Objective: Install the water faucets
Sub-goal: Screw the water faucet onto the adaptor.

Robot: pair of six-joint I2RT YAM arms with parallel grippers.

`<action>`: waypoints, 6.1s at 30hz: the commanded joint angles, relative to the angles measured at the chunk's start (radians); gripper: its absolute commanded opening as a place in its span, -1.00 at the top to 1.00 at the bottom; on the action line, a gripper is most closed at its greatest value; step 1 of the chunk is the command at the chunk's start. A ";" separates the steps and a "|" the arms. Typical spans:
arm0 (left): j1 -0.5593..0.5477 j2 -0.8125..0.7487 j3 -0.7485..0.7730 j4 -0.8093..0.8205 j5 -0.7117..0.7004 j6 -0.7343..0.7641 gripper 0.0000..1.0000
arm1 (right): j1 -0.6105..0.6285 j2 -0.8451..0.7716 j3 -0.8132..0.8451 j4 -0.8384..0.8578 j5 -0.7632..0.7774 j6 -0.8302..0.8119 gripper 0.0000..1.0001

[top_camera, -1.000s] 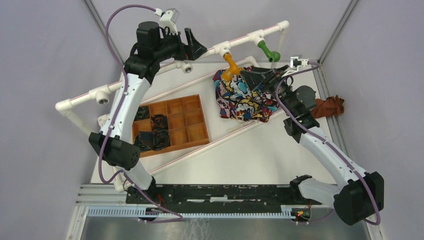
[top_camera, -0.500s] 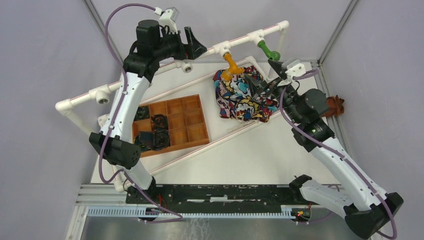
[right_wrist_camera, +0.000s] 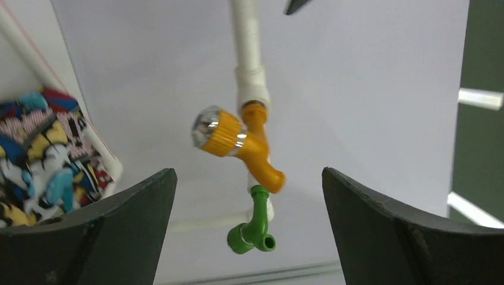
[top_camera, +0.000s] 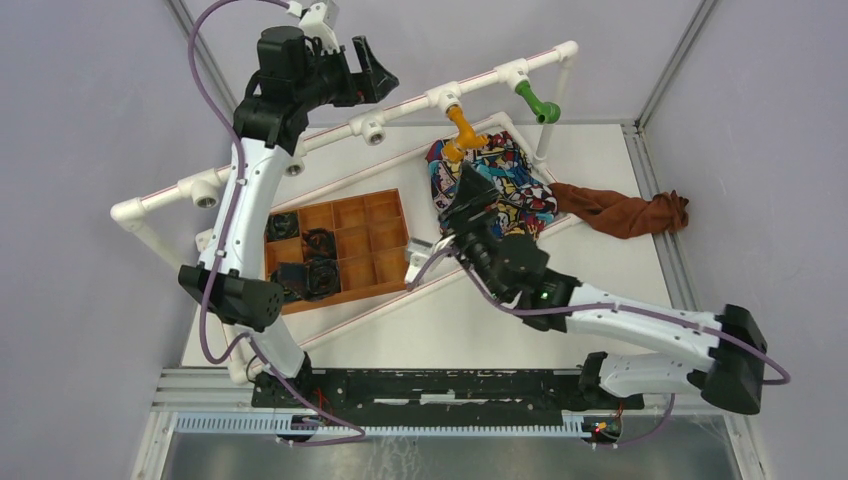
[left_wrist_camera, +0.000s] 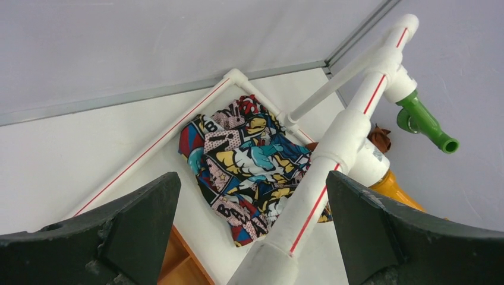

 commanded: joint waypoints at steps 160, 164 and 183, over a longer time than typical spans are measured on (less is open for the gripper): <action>0.002 -0.134 -0.219 0.092 0.169 0.004 -0.99 | -0.633 0.115 0.169 0.127 -0.456 1.997 -0.04; 0.003 -0.138 -0.217 0.086 0.165 0.010 -0.99 | -0.635 0.117 0.169 0.131 -0.461 2.004 -0.03; 0.002 -0.131 -0.216 0.086 0.188 0.010 -0.99 | -0.642 0.090 0.110 0.084 -0.388 1.899 0.03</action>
